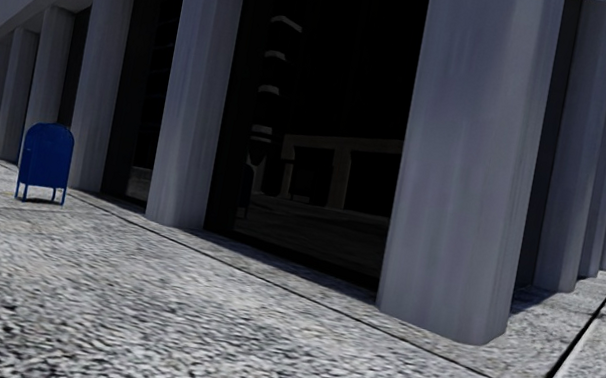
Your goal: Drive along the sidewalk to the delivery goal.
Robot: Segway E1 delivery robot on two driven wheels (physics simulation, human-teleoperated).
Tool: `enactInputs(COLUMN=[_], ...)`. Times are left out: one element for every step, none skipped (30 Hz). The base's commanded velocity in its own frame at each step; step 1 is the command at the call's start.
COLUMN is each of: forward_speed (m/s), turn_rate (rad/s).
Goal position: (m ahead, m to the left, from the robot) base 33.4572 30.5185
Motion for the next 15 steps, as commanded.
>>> enactInputs(forward_speed=[1.31, 1.31, 1.31, 1.31, 1.31, 1.31, 1.31, 1.31, 1.31, 1.31, 1.31, 1.31, 1.31, 1.31, 1.31], turn_rate=[0.86, 0.86, 0.86, 0.86, 0.86, 0.86, 0.86, 0.86, 0.86, 0.86, 0.86, 0.86, 0.86, 0.86, 0.86])
